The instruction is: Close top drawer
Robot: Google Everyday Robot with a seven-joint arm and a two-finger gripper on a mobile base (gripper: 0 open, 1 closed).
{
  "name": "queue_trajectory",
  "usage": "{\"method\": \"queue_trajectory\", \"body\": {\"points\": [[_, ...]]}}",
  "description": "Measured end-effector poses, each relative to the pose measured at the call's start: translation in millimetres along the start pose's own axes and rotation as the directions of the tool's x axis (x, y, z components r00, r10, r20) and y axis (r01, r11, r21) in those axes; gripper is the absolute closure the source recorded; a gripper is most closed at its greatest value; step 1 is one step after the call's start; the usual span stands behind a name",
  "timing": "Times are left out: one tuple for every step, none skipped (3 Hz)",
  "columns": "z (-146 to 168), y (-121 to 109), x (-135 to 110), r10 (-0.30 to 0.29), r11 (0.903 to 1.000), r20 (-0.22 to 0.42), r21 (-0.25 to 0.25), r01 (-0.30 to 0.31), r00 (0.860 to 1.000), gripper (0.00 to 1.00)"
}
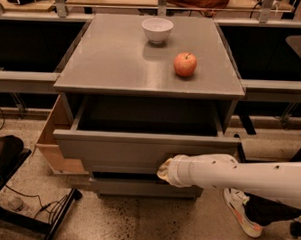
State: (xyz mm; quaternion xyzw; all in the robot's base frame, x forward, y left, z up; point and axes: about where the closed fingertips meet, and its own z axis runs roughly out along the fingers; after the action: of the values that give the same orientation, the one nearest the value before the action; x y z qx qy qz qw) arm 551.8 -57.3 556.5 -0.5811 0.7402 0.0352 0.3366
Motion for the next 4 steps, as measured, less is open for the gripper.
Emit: {"method": "queue_trajectory", "body": {"points": [[7.9,-32.1,-8.8,-0.032,0.9986,0.016,0.043,0.032,0.999,1.0],[8.8,-36.3,-9.7,-0.038,0.9981,0.017,0.048,0.037,0.999,1.0],[13.0,-67.7,-20.8,-0.075,0.9937,0.028,0.085,0.072,0.997,1.0],[12.7,-67.3,-20.7,-0.075,0.9937,0.028,0.085,0.072,0.997,1.0]]}}
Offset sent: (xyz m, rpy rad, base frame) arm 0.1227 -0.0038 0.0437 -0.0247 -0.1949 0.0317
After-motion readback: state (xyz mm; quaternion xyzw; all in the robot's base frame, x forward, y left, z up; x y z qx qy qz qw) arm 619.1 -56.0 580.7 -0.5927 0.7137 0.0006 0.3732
